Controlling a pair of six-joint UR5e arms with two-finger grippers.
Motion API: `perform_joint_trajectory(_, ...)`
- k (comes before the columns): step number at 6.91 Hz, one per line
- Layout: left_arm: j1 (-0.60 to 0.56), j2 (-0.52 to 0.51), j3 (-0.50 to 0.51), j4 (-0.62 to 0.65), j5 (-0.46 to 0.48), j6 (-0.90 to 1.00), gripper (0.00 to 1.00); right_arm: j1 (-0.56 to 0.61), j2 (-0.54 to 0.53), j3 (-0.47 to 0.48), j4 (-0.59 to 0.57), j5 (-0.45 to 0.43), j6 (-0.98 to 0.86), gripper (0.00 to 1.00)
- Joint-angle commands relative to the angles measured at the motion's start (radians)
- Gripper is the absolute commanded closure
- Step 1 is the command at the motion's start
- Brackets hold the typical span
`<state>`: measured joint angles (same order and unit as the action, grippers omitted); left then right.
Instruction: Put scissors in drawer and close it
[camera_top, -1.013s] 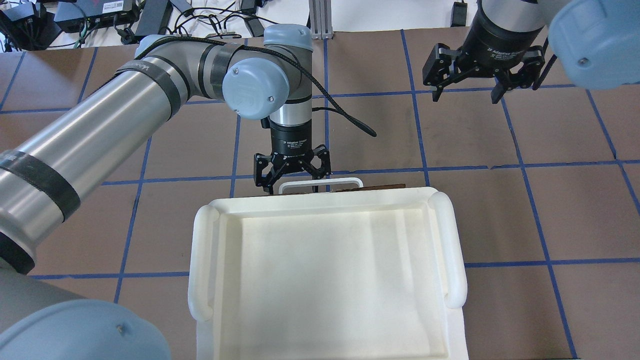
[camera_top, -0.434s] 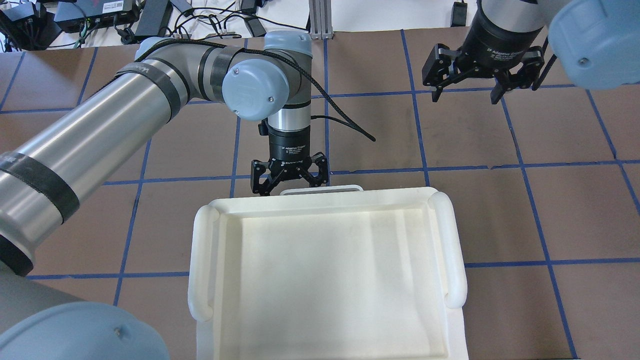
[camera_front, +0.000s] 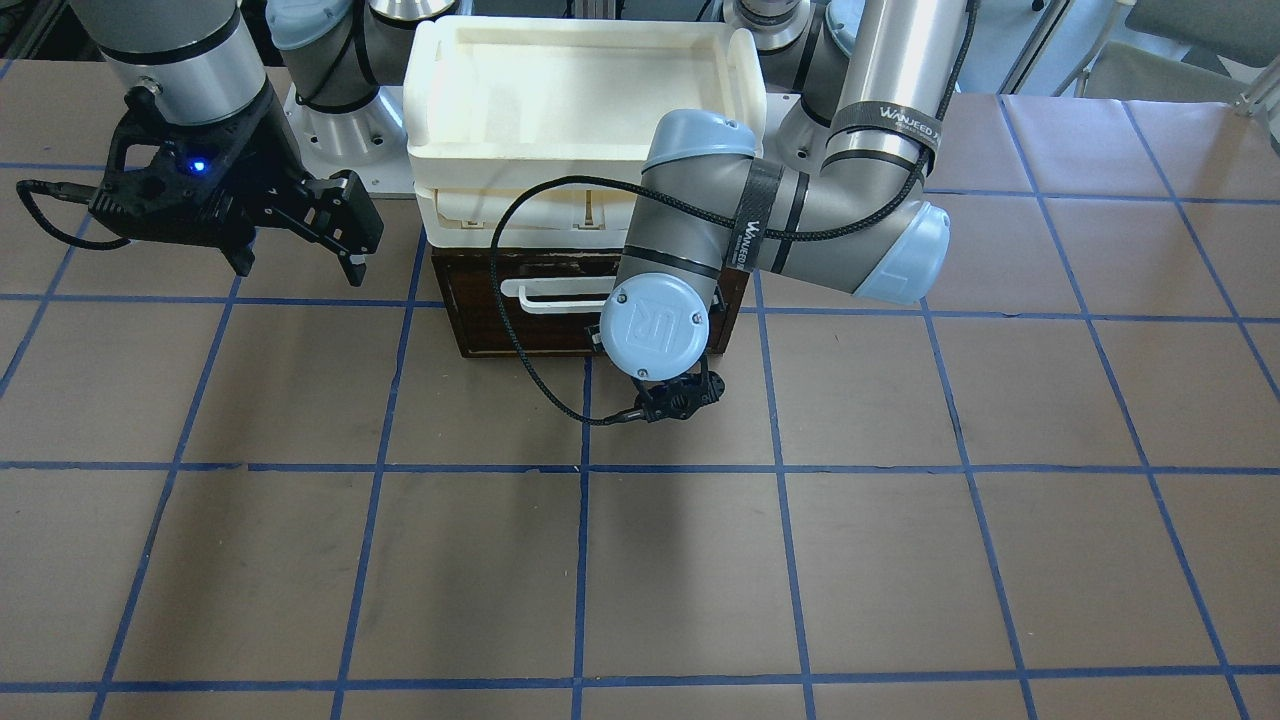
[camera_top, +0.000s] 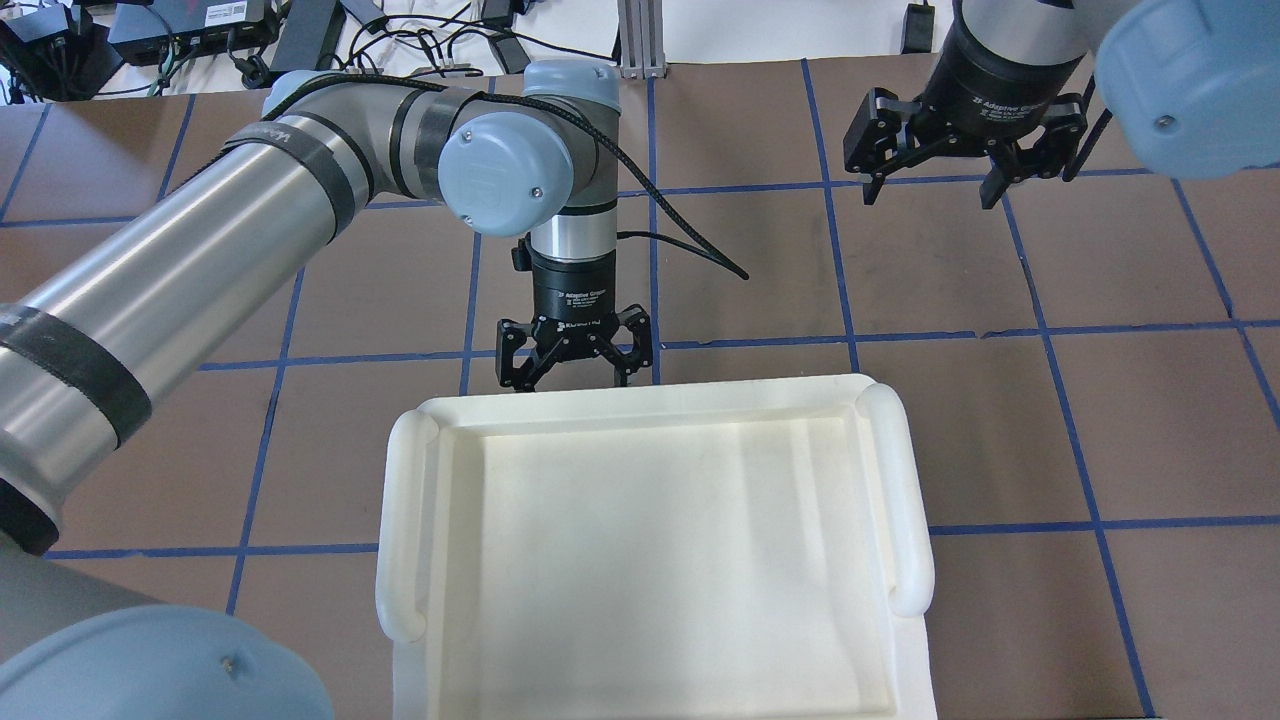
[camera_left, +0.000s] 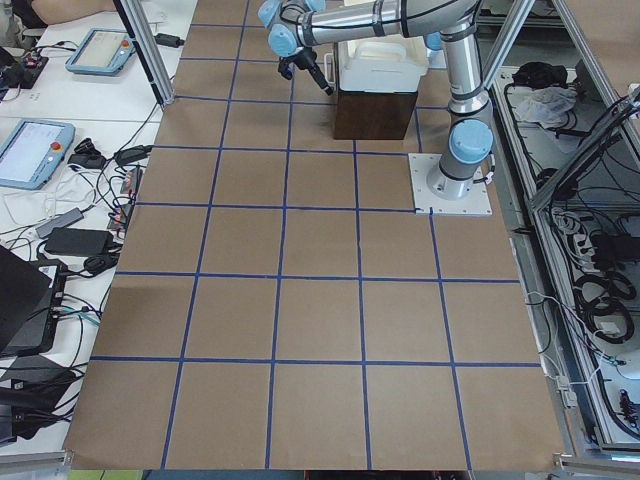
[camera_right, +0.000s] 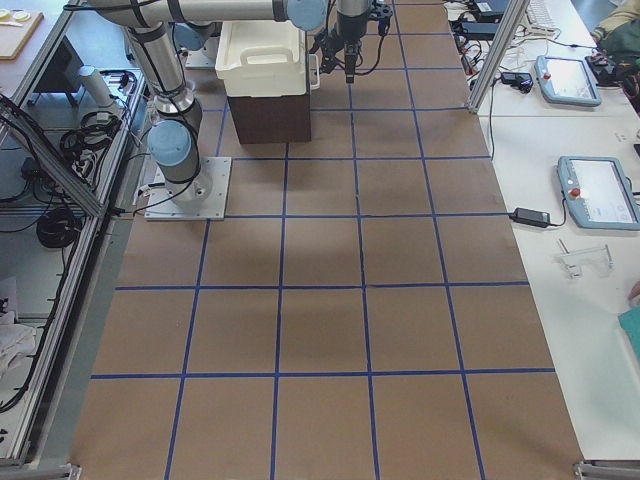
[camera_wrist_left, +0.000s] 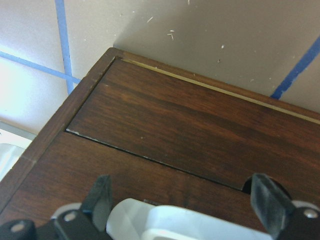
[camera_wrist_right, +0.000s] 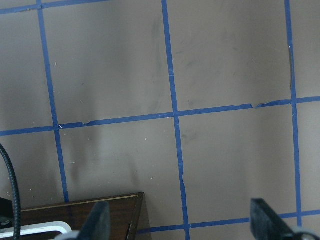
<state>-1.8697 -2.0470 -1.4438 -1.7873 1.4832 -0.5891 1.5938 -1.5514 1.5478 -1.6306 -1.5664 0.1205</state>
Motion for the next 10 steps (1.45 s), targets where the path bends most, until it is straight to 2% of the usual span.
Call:
perform_joint_trajectory(1,0.033,0.013,0.011,0.177,-0.013,0.002,0.00,0.000,0.001,0.000,0.000,0.000,0.001,0.00)
perform_joint_trajectory(3,0.116,0.053,0.116,0.197,0.046,0.084,0.00,0.000,-0.001,0.002,0.000,0.000,-0.001,0.00)
perform_joint_trajectory(4,0.177,0.083,0.137,0.203,0.064,0.224,0.00,0.000,-0.002,0.002,0.002,0.000,0.002,0.00)
perform_joint_trajectory(5,0.240,0.118,0.143,0.218,0.104,0.358,0.00,0.000,-0.002,0.002,0.000,0.000,0.002,0.00)
perform_joint_trajectory(8,0.398,0.226,0.141,0.215,0.101,0.604,0.00,0.000,-0.002,0.002,-0.003,0.000,0.002,0.00)
perform_joint_trajectory(10,0.426,0.281,0.128,0.195,0.106,0.715,0.00,0.000,-0.001,0.002,-0.006,0.000,0.002,0.00)
